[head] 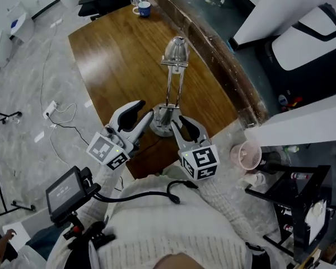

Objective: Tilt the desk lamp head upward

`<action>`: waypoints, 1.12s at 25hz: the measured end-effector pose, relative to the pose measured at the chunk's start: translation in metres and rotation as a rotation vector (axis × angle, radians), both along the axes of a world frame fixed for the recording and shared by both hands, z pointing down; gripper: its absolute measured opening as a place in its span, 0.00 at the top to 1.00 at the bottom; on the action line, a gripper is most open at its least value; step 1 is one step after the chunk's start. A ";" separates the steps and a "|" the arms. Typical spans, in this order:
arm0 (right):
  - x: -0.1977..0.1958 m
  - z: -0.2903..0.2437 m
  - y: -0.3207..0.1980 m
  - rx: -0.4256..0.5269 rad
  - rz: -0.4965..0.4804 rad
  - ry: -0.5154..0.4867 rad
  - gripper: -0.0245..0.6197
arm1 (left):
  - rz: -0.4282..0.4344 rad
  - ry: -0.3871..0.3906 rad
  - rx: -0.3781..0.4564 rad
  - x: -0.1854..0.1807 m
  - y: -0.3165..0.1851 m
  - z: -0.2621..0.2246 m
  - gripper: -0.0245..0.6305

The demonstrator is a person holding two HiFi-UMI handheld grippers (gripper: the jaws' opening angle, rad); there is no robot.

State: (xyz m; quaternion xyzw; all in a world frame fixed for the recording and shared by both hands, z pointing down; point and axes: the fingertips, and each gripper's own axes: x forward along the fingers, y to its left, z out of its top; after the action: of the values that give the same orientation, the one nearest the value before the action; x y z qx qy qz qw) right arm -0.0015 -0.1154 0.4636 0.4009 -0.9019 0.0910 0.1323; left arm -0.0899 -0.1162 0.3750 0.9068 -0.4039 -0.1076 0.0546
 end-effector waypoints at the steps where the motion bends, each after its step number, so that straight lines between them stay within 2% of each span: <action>1: 0.003 -0.001 0.000 -0.001 0.004 -0.008 0.83 | -0.010 -0.018 -0.040 0.006 0.003 0.011 0.80; 3: 0.008 -0.002 -0.003 -0.003 0.007 -0.014 0.87 | -0.007 -0.057 -0.106 0.024 0.005 0.030 0.84; 7: 0.010 -0.001 -0.009 -0.007 -0.005 -0.013 0.91 | 0.003 -0.063 -0.202 0.052 0.004 0.051 0.90; 9: 0.009 -0.003 -0.012 0.001 -0.004 -0.009 0.96 | -0.033 -0.090 -0.248 0.057 0.000 0.063 0.95; 13: 0.010 -0.002 -0.018 -0.005 -0.005 0.022 0.96 | -0.102 -0.118 -0.339 0.060 -0.010 0.081 0.95; 17: 0.005 0.000 -0.021 -0.030 -0.014 0.019 0.96 | -0.123 -0.215 -0.350 0.061 -0.015 0.088 0.95; 21: 0.000 0.003 -0.020 -0.048 -0.028 0.025 0.96 | -0.118 -0.209 -0.383 0.064 -0.017 0.092 0.95; 28: 0.000 0.002 -0.019 -0.055 -0.028 0.030 0.97 | -0.128 -0.207 -0.393 0.061 -0.017 0.093 0.95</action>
State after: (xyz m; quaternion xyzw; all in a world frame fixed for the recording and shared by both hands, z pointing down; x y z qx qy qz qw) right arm -0.0012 -0.1342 0.4660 0.3857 -0.9026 0.1082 0.1579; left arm -0.0288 -0.1328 0.4679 0.8575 -0.4772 0.0634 0.1814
